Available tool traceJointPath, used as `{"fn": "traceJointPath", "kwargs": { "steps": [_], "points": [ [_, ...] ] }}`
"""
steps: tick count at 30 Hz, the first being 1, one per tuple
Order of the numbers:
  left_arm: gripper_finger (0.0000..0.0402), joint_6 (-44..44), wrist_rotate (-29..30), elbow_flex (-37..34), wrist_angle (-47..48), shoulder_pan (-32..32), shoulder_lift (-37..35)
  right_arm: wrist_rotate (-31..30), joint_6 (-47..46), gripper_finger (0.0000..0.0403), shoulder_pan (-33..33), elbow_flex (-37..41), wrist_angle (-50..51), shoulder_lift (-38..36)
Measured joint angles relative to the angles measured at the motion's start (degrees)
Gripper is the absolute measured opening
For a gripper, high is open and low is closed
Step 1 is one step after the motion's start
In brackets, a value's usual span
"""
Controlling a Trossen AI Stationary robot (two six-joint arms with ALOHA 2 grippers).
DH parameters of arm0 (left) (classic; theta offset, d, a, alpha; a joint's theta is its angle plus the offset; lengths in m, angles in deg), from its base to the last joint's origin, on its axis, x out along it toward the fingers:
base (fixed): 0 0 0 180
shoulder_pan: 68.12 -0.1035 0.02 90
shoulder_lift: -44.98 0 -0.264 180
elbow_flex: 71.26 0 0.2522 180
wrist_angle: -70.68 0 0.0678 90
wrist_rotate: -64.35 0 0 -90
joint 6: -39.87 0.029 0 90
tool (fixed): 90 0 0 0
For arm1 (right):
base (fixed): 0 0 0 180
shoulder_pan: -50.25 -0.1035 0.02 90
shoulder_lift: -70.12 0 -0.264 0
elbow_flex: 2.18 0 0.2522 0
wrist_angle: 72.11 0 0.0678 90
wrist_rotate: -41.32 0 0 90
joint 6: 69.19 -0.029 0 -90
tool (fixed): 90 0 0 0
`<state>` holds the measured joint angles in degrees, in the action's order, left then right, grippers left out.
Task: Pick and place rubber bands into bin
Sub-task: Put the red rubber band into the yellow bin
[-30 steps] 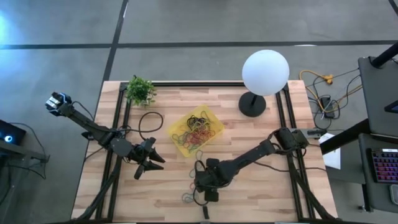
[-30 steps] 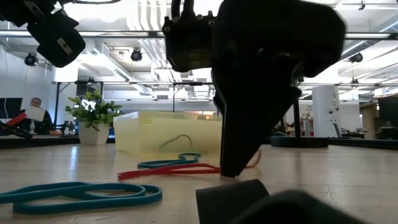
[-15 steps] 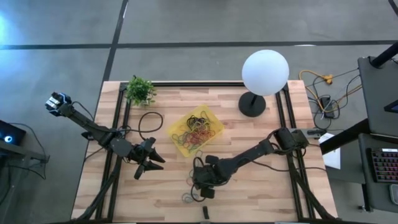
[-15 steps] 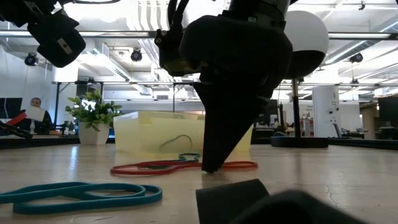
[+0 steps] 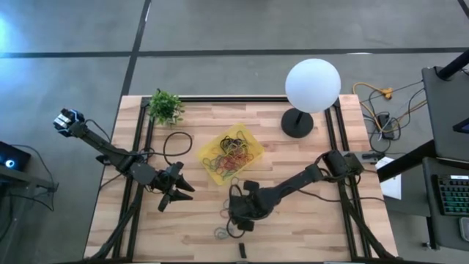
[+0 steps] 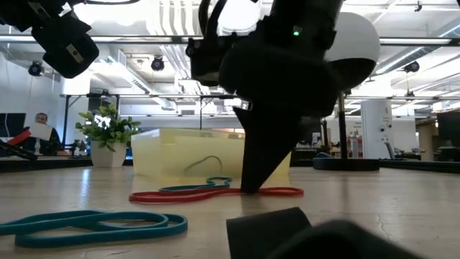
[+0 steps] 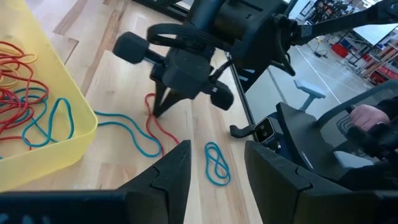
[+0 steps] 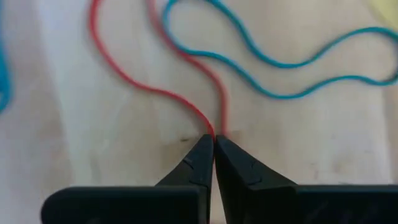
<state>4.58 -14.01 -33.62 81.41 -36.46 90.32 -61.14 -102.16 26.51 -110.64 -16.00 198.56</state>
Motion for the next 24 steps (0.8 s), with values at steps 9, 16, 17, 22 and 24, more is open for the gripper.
{"fn": "traceJointPath", "kwargs": {
  "steps": [9, 16, 17, 22, 24],
  "points": [
    [0.0135, 0.1, 0.0, 0.0, 0.0, 0.0, 0.0, -4.1, -0.2, 0.0007, -0.4, 0.1, 3.1, -3.7],
    [0.0135, 0.1, 0.5, -0.1, 0.0, 0.0, 0.0, -12.2, -1.6, 0.0007, -0.7, 0.0, 5.8, -8.9],
    [0.0135, 0.1, 0.5, -0.1, 0.0, 0.0, 0.0, -13.5, -1.6, 0.0007, -0.7, -0.1, 6.3, -9.8],
    [0.0135, 0.2, 0.9, -0.2, 0.0, 0.0, 0.0, -21.8, -1.5, 0.0007, -0.1, -0.1, 7.7, -14.7],
    [0.0135, 0.2, 0.9, -0.2, 0.0, 0.0, 0.0, -25.2, -1.2, 0.0007, 0.4, -0.1, 7.7, -16.9]
  ]
}}
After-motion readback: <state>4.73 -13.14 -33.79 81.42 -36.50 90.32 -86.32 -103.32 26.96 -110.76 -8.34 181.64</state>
